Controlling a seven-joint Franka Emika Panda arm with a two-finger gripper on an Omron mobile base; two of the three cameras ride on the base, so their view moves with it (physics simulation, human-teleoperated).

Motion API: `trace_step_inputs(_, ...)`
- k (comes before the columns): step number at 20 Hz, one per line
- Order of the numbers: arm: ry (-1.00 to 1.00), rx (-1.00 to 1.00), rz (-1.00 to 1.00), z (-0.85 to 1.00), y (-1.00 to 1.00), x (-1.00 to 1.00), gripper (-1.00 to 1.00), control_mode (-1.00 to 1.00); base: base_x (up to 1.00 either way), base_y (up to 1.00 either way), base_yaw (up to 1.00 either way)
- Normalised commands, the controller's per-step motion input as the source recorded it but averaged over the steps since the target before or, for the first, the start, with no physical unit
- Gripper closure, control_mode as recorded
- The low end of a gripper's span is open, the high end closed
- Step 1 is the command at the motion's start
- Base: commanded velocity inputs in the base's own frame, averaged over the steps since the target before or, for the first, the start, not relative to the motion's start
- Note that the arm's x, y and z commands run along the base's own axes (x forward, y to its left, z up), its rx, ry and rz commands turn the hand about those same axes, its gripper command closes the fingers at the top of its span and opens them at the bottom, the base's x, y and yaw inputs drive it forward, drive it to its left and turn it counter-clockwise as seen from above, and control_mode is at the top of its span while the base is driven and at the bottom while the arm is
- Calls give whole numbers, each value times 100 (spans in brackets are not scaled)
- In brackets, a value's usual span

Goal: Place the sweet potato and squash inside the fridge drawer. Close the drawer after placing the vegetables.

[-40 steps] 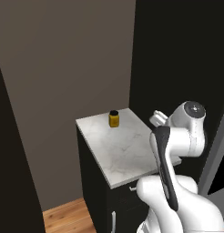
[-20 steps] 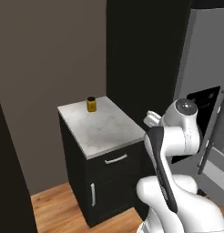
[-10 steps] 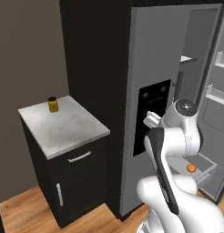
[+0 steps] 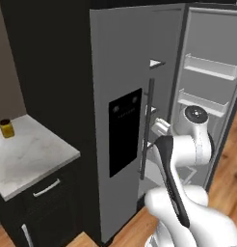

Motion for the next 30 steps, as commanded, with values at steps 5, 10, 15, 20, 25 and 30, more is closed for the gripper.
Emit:
trace_step_inputs(5, 0, 0, 0, 0, 0, 0, 100, 100, 53, -44, -17)
trace_step_inputs(10, 0, 0, 0, 0, 0, 0, 100, 100, 55, -46, -8)
trace_step_inputs(15, 0, 0, 0, 0, 0, 0, 100, 100, 15, 1, -7)
trace_step_inputs(20, 0, 0, 0, 0, 0, 0, 100, 100, 0, 41, -16)
trace_step_inputs(25, 0, 0, 0, 0, 0, 0, 100, 100, 36, 19, -18)
trace_step_inputs(30, 0, 0, 0, 0, 0, 0, 100, 100, 34, 5, -13)
